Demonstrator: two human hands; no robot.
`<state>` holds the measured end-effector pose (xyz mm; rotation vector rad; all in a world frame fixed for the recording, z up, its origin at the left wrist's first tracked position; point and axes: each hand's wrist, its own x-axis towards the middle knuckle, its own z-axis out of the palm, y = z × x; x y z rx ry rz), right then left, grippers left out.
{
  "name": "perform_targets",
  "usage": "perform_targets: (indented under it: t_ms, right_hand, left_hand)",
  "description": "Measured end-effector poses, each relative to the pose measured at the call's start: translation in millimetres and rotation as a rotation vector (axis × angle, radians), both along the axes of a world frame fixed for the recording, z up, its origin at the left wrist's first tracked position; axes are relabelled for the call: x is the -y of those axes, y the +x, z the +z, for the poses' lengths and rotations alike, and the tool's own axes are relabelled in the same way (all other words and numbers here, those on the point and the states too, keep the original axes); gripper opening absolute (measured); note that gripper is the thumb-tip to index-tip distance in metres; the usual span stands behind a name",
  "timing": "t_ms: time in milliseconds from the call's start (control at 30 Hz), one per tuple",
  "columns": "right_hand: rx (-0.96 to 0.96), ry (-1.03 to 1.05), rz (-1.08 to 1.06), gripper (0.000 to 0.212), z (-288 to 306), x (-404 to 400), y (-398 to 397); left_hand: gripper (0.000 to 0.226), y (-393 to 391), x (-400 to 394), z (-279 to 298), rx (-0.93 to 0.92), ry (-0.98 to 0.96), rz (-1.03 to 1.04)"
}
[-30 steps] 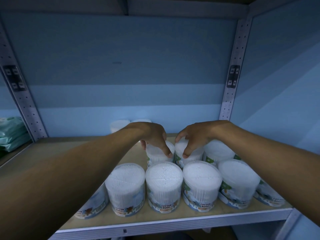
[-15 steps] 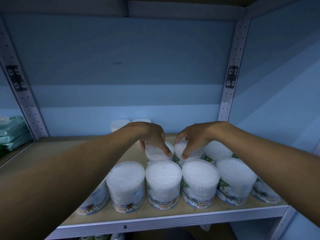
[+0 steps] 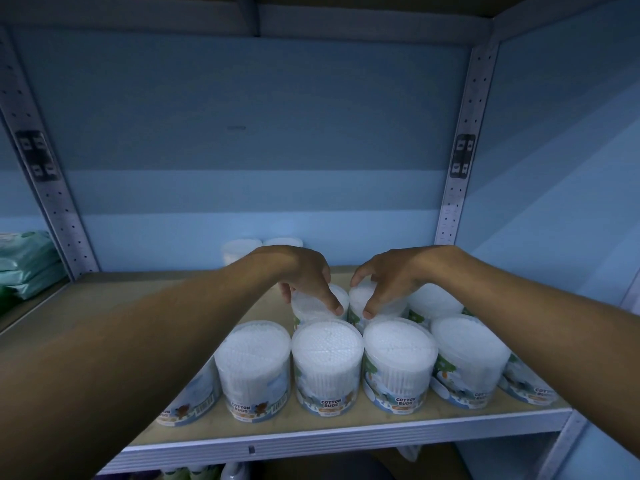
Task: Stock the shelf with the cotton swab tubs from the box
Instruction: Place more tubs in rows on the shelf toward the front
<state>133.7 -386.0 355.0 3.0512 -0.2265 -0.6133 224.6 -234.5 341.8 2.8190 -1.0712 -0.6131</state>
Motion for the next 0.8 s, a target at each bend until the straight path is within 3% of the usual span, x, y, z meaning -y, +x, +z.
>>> perform_targets:
  t_ms: [233,500,800]
  right_hand:
    - [-0.014,-0.007,0.003,0.079,1,-1,-1]
    - [0.055,0.072,-0.014,0.068,1,0,15]
    - [0.191,0.153,0.008,0.051,-16,-11,61]
  left_hand:
    - [0.088,4,-3,-2,-0.016,-0.013,0.005]
    - [0.08,14,-16,-3,-0.061,-0.07,0.003]
    - [0.071,62,-58,-7,0.076,-0.088,0.096]
